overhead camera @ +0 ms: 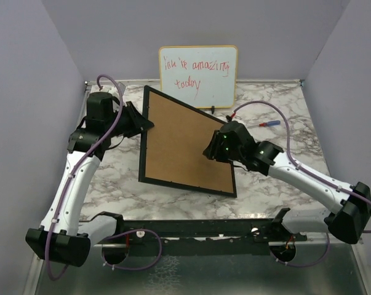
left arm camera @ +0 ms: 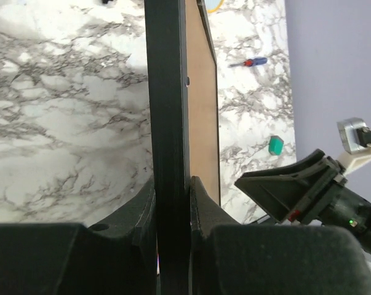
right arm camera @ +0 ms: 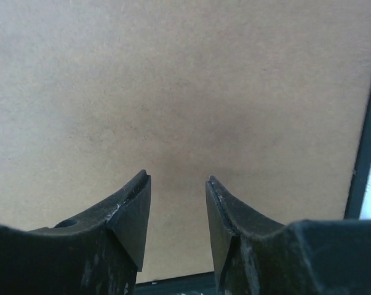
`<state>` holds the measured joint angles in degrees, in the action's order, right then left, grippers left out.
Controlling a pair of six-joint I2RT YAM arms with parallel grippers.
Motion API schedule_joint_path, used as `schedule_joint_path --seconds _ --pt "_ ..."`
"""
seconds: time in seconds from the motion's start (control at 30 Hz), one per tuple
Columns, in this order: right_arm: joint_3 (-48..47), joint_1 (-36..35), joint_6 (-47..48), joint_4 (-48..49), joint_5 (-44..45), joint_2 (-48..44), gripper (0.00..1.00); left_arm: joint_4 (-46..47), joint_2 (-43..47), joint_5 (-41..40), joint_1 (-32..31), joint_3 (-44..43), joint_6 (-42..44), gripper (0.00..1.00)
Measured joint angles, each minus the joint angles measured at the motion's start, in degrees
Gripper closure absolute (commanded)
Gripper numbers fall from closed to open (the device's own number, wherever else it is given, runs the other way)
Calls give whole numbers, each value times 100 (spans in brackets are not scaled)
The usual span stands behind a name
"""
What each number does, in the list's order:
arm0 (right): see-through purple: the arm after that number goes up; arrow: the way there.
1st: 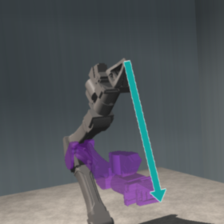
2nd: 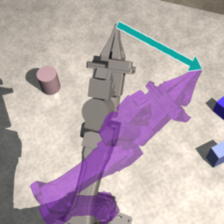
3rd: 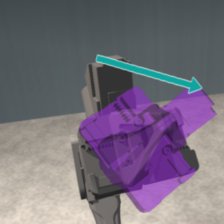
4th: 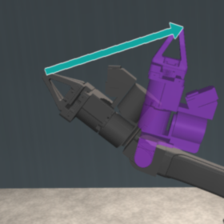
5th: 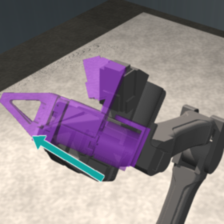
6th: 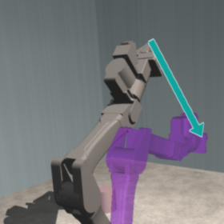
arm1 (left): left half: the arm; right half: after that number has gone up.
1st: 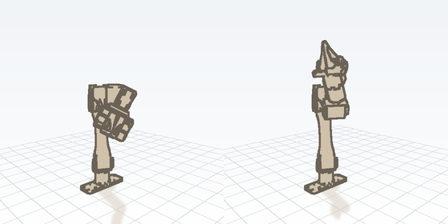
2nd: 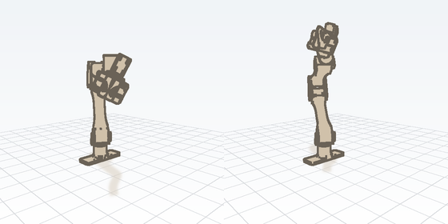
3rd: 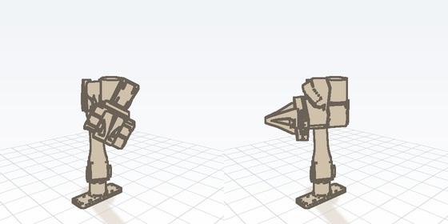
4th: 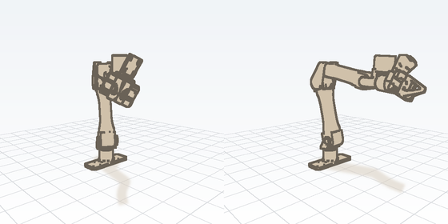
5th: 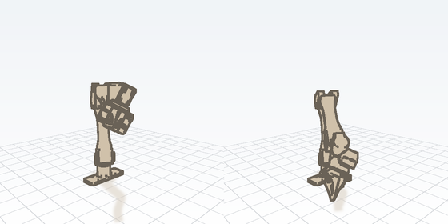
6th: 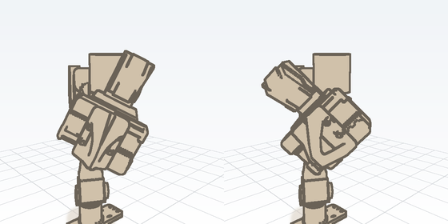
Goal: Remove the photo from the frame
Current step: Turn over the photo frame at the center of the board.
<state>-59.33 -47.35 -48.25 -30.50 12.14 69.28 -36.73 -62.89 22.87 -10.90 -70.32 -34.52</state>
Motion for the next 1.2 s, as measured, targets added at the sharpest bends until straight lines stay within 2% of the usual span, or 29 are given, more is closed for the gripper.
schedule_joint_path --seconds 0.17,0.3,0.57,0.77,0.97,1.2 --pt "-249 33 188 297 -638 778 57 -745 -214 -221 0 -595 240 100" --pt "-452 33 229 549 -1156 1158 57 -1587 -697 -455 0 -1742 525 100" --pt "-994 39 247 1130 -2157 1488 57 -2221 -1182 -575 0 -3416 835 100" --pt "-1027 44 129 1617 -2846 1762 56 -2269 -1320 -546 -31 -3571 866 100" --pt "-1250 103 -63 1867 -3460 2070 54 -1729 -1263 -669 -437 -3224 651 100" --pt "-1394 212 -323 2153 -4046 2312 53 -1609 -1276 -975 -750 -3432 632 100"
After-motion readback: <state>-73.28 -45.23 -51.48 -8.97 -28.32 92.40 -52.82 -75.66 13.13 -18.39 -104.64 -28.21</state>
